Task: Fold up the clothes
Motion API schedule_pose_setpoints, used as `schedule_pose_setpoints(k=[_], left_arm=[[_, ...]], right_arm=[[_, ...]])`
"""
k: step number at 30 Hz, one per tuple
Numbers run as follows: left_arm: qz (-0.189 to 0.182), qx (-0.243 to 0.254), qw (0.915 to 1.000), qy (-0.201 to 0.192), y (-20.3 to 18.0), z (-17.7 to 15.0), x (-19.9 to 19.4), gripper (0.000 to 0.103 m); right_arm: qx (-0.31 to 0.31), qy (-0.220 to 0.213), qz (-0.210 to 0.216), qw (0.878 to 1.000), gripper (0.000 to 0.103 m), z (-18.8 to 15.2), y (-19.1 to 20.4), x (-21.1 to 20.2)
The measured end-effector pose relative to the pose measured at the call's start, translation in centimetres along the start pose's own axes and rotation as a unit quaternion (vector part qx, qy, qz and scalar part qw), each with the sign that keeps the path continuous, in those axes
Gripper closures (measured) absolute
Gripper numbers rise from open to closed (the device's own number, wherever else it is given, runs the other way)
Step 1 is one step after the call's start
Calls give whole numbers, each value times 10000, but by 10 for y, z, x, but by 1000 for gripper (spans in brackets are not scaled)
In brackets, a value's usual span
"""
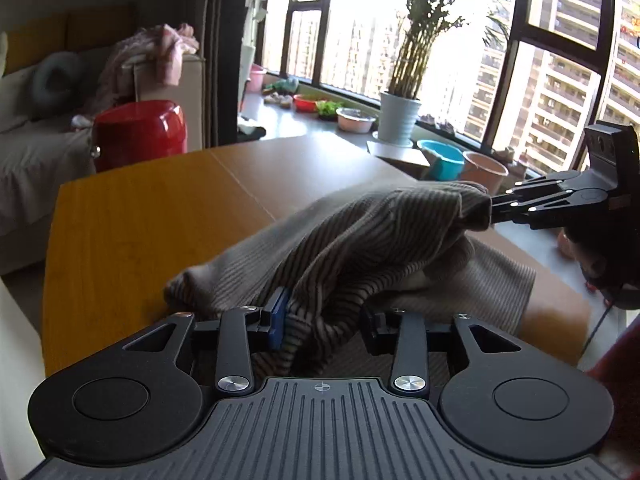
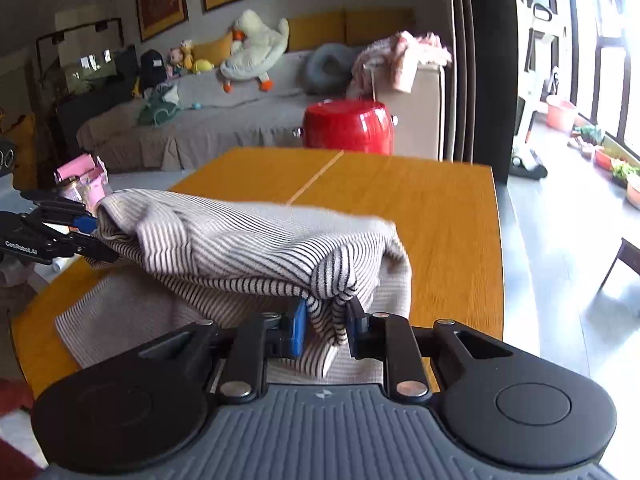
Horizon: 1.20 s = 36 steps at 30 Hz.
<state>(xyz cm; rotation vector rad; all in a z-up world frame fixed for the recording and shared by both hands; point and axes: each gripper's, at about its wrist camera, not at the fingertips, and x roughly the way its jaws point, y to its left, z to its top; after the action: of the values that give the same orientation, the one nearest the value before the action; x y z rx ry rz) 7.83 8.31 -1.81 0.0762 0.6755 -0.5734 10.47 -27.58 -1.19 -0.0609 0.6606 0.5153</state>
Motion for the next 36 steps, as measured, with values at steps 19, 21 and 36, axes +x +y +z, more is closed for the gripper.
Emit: schedule_pose_setpoints(k=[19, 21, 36], left_arm=[[-378, -2184, 9751, 6, 35, -15, 4, 14], [-395, -2408, 9698, 44, 37, -14, 16, 12], [-1, -2834, 9584, -333, 94, 20, 53, 32]], right_arm=[[1679, -265, 515, 9841, 38, 3, -46, 40], [1699, -142, 597, 9835, 38, 5, -46, 57], [1939, 58, 515, 9796, 59, 18, -44, 83]])
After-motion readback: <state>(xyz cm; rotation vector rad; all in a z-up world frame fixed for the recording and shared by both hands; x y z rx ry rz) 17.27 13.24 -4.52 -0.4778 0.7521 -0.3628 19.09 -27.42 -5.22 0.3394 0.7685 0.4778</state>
